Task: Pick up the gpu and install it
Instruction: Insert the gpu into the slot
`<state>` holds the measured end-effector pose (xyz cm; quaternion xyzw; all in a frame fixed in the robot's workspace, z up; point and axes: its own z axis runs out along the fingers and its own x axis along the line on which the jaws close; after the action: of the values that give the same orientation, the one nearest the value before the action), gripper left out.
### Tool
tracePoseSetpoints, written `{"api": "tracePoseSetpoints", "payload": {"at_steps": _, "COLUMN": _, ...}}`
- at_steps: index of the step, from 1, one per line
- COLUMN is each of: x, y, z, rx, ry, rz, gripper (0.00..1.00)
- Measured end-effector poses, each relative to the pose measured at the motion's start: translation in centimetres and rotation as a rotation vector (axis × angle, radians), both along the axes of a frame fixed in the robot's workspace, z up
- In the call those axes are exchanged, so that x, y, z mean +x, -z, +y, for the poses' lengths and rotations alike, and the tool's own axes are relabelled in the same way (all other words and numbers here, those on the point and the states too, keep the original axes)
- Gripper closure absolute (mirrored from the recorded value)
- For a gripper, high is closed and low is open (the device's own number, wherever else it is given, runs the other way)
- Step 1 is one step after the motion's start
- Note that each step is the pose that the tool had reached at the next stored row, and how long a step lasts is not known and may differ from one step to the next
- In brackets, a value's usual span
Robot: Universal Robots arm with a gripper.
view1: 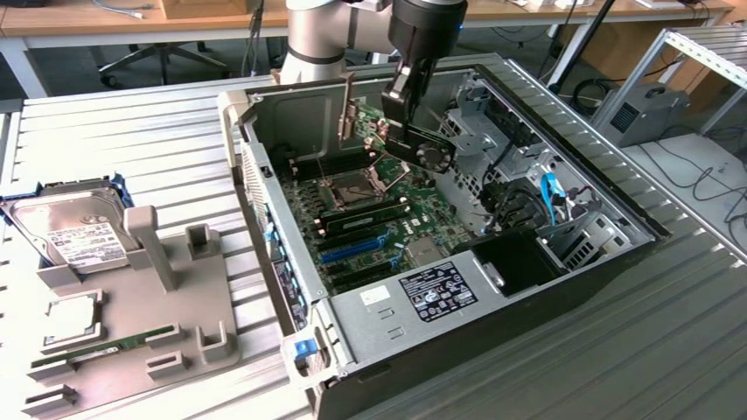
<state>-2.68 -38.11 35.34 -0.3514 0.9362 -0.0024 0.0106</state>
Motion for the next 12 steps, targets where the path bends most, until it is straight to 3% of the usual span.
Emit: {"api": "tracePoseSetpoints", "payload": {"at_steps": 12, "x": 0.00, "y": 0.00, "z": 0.00, "rx": 0.0001, "ry": -0.035, "rz": 0.0000, "gripper": 0.74}}
